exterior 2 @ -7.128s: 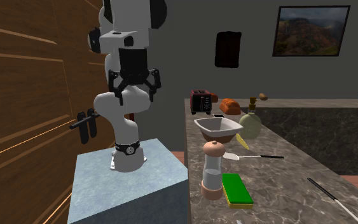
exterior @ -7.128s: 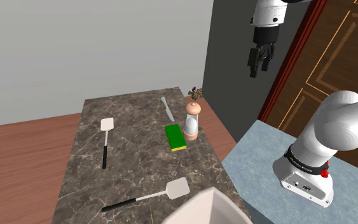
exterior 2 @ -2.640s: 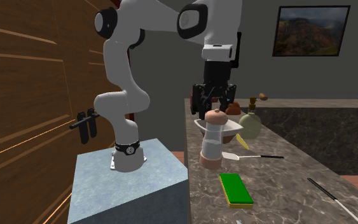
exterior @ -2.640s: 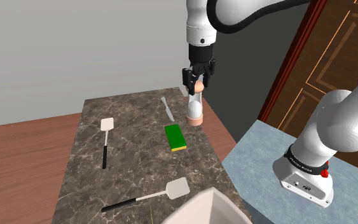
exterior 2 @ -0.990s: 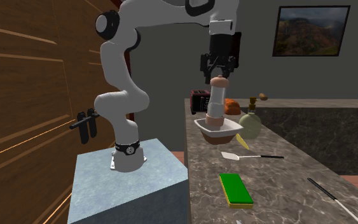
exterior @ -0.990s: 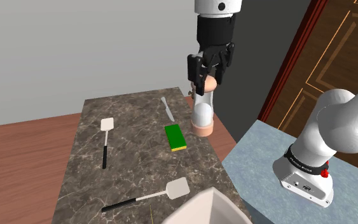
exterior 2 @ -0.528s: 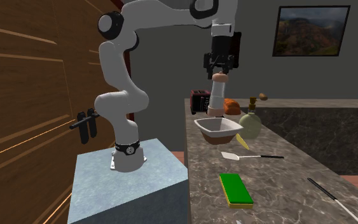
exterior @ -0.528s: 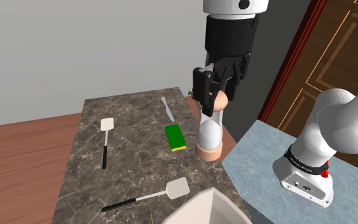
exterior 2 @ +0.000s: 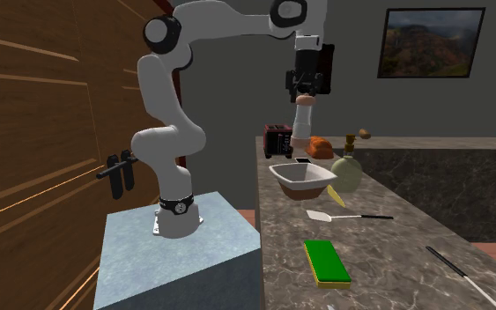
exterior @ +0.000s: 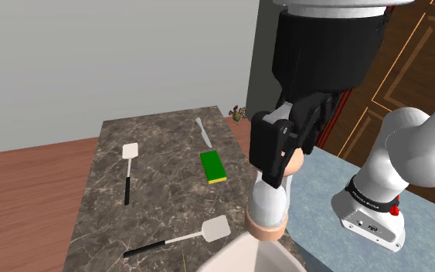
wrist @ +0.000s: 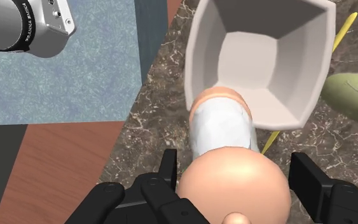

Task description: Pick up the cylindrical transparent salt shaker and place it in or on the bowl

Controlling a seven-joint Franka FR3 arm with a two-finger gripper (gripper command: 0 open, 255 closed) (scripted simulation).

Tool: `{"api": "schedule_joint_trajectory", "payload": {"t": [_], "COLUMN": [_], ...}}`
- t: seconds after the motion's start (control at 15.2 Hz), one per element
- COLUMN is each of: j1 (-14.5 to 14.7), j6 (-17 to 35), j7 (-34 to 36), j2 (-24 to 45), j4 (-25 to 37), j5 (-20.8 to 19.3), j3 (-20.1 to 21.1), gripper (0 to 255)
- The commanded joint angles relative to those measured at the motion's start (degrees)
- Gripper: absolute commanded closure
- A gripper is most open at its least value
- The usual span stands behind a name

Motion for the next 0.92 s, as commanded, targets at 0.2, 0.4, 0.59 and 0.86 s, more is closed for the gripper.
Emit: {"api": "schedule_joint_trajectory", "payload": {"t": [0.2, 0.4, 0.59, 0.86], "j1": [0.74, 1.17, 1.42, 1.65], "j6": [-0.45, -0.95, 1.36, 4.40], "j7": [9.26, 16.41, 15.63, 14.77], "j2": [5.13, 10.68, 9.55, 8.37], "j4": [6.22, 11.64, 8.51, 4.61], "j5": [-1.29, -4.37, -3.57, -2.70], "j3": [7.50, 13.58, 13.06, 12.72], "gripper": [255, 255, 255, 255]}}
